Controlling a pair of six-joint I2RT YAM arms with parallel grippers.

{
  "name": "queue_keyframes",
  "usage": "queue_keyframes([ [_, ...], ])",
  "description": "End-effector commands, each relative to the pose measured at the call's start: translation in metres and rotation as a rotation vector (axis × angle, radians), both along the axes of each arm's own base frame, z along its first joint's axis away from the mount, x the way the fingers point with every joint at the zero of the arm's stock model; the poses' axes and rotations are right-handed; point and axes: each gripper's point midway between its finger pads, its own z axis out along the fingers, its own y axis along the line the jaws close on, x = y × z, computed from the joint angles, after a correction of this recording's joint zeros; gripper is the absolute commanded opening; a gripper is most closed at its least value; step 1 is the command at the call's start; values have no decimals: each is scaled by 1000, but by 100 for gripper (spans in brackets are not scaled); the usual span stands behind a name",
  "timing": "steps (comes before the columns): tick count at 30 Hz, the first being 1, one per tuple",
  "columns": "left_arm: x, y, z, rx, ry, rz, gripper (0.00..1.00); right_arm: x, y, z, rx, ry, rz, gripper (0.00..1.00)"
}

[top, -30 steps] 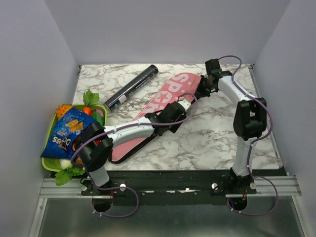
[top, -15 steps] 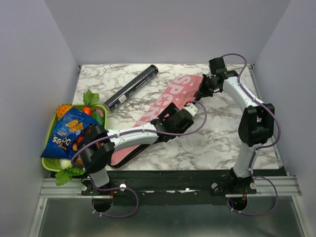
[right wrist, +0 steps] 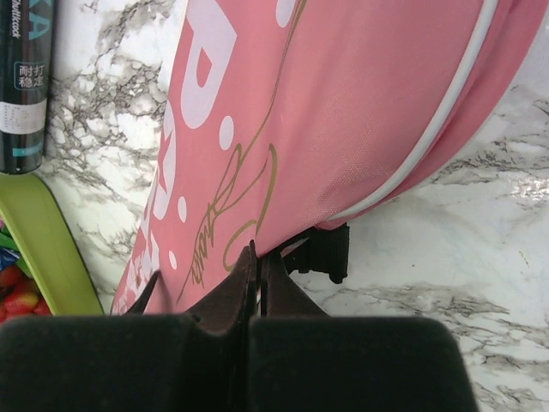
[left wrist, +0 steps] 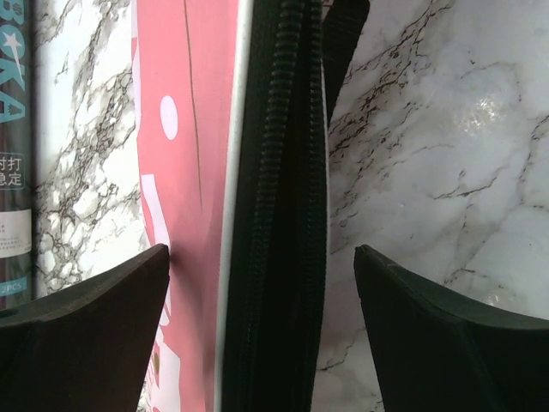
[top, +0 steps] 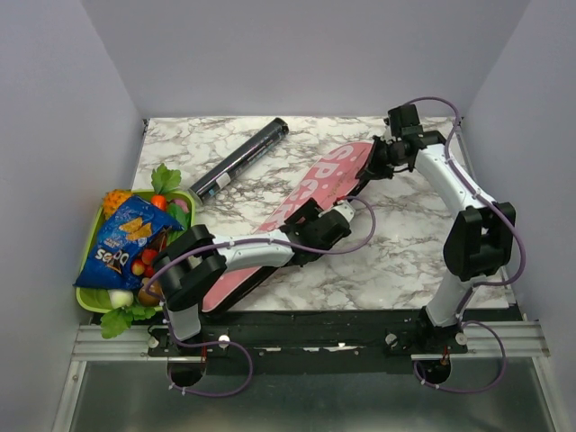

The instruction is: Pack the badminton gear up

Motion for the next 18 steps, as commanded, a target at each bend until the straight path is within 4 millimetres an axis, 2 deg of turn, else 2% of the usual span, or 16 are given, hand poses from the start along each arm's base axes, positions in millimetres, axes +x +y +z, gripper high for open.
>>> queue_keyframes([
  [1, 3, 5, -3, 31, -35, 25, 82, -20, 4, 12, 36, -6, 59, 1],
  [3, 2, 8, -5, 50, -27, 27, 60, -21, 3, 13, 33, -19, 67, 1],
  [4, 2, 9, -5, 55, -28, 32, 35, -22, 2, 11, 24, -23, 76, 1],
  [5, 1, 10, -5, 56, -25, 30, 24, -25, 0, 7, 16, -16, 81, 1],
  [6, 0, 12, -6, 63, -19, 28, 14, -25, 0, 6, 11, -19, 89, 4],
  [7, -1, 13, -6, 68, -20, 29, 0, -26, -1, 4, 2, -25, 110, 10],
  [9, -3, 16, -5, 68, -15, 24, 0, -26, -3, 3, -13, -41, 127, 20],
  [10, -3, 16, -4, 64, -15, 22, 0, -26, -5, 8, -26, -70, 143, 29],
  [13, -7, 17, -1, 78, -1, -9, 0, -22, -9, 12, -49, -132, 153, 37],
  [18, -17, 12, 7, 58, 48, -81, 0, -22, -14, 22, -38, -178, 147, 40],
])
